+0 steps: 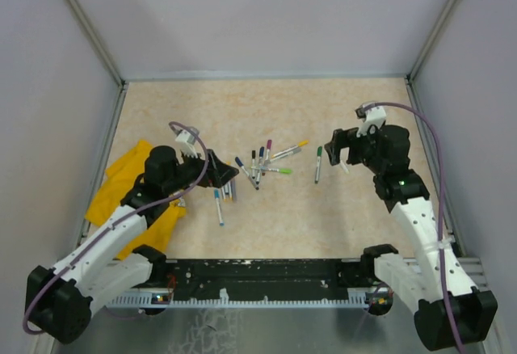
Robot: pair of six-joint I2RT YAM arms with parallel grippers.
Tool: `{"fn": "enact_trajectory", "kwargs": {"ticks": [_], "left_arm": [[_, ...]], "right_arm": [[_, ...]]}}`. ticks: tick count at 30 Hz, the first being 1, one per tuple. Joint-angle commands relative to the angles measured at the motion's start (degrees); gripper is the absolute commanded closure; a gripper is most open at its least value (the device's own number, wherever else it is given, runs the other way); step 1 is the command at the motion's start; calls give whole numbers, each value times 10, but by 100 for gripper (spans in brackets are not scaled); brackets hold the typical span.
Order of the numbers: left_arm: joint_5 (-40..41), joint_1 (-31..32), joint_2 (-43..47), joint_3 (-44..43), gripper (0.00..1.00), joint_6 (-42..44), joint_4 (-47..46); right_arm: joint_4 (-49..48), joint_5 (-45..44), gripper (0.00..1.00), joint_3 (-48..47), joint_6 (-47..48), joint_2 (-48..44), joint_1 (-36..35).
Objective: Open the pen caps
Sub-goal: Pick up the pen from the center of the board.
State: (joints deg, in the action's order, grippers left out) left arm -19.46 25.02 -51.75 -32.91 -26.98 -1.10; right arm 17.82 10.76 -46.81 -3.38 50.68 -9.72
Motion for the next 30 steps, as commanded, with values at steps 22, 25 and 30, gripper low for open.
{"fn": "enact_trajectory", "kwargs": {"ticks": [22,25,30], "left_arm": [[218,170,-3,80,1,-16,20],[230,169,8,101,0,-24,2],[241,169,27,112,0,-18,-6]], "right_arm": [[1,207,2,53,245,-11,-33],[2,209,2,52,245,-11,-34],[5,207,2,50,246,-11,-34]]}}
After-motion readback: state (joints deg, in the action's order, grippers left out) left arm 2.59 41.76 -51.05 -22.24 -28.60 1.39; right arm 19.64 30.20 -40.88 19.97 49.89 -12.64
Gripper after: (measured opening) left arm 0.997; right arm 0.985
